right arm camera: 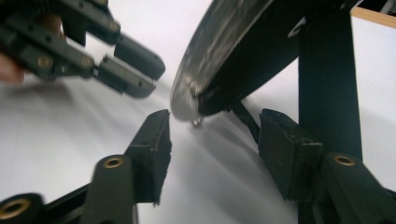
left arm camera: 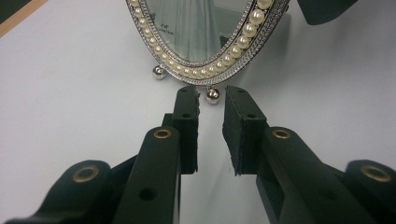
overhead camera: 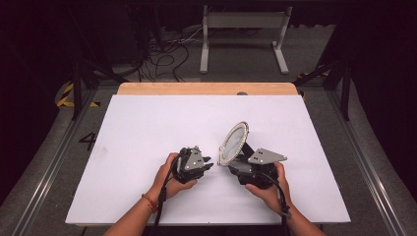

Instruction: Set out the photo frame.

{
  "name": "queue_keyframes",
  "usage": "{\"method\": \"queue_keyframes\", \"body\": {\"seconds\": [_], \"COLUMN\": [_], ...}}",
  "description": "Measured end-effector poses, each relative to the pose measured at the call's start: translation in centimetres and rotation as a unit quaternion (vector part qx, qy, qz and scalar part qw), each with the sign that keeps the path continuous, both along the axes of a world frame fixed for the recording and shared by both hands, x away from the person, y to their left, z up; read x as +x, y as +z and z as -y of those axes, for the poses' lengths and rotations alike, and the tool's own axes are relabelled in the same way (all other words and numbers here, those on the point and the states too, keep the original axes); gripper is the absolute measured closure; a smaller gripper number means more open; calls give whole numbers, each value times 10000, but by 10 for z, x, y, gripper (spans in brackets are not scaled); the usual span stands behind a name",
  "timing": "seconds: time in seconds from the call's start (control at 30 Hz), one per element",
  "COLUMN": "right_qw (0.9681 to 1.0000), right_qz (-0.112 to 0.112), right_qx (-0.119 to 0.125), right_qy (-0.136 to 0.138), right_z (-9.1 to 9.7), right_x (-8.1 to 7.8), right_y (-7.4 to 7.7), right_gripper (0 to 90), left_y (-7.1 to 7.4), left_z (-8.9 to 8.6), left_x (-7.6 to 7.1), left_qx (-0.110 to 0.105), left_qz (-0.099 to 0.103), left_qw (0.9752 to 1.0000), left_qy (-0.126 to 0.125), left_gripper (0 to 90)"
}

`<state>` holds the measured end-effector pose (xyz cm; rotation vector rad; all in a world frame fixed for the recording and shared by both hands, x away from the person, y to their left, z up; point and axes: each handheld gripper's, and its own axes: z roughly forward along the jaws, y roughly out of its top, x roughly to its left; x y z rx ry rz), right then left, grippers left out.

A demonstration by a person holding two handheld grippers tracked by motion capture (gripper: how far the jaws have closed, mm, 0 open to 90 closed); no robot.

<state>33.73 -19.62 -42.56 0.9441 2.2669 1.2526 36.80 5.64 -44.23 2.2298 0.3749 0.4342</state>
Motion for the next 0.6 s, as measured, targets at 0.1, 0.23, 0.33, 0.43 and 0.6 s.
{"method": "queue_keyframes", "body": {"seconds": [0.1,0.23,0.33,0.43,0.6], "right_qw": [9998,9992,9987,9978,9984], "right_qz": [8,-10,-39,-1,-98], "right_qx": [120,293,317,293,261], "right_qy": [-142,-253,-399,-590,-487], "right_z": [-3,-6,-9,-14,-22], "right_x": [3,6,5,2,-3], "right_y": [2,4,5,4,-2], "right_gripper": [414,399,410,409,437], "left_y": [0,0,0,0,1], "left_z": [0,-1,0,1,0], "left_x": [0,0,1,0,-1], "left_qx": [-5,5,11,18,20], "left_qz": [-11,-9,-34,-29,-30], "left_qw": [10000,10000,10000,10000,10000], "left_qy": [-6,-23,-31,-66,-73], "left_gripper": [744,742,735,730,725]}}
